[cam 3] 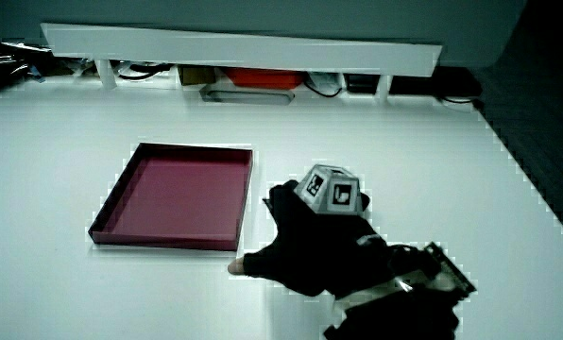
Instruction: Pick eraser
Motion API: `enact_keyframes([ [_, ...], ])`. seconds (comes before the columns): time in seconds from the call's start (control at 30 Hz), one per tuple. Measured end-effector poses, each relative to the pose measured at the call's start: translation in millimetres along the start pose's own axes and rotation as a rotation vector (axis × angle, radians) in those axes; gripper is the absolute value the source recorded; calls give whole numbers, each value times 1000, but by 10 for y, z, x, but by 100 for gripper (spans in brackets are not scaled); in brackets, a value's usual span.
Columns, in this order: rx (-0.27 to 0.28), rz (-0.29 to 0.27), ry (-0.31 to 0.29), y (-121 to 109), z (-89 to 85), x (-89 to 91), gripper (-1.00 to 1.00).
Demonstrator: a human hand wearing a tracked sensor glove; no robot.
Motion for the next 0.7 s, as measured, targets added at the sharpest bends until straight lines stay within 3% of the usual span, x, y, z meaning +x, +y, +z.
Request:
enact_keyframes([
  [0.13,60,-27,-12,61,112,182,0],
  [0.47,73,-82,92,231,376,350,0],
  [0.7,77,-149,142,435,382,656,0],
])
